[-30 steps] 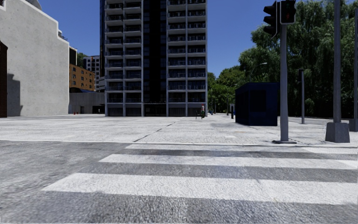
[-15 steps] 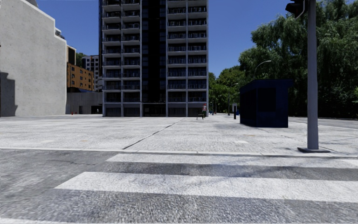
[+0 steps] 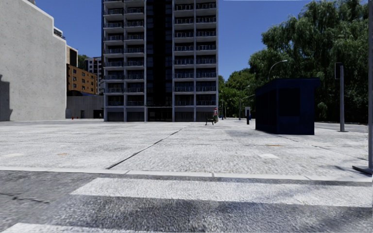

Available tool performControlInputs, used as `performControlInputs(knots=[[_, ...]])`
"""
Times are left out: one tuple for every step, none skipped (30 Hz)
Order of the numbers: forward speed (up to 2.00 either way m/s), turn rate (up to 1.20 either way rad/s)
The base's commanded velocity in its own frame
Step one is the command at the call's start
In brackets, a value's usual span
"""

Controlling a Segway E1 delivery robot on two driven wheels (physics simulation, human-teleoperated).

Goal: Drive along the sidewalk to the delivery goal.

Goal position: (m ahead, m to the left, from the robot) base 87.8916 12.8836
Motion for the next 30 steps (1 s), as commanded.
performControlInputs(knots=[[1.96,0.0],[1.96,0.0],[1.96,0.0],[1.96,0.0],[1.96,0.0],[1.96,0.0],[1.96,0.0],[1.96,0.0],[1.96,0.0],[1.97,0.0],[1.97,0.0],[1.97,0.0],[1.97,0.0],[1.97,0.0],[1.97,0.0],[1.97,0.0],[1.97,0.0],[1.97,0.0],[1.97,0.0],[1.97,0.0],[1.97,0.0],[1.97,0.0],[1.97,0.0],[1.97,0.0],[1.97,0.0],[1.97,0.0],[1.97,0.0],[1.97,0.0],[1.97,0.0],[1.97,0.0]])
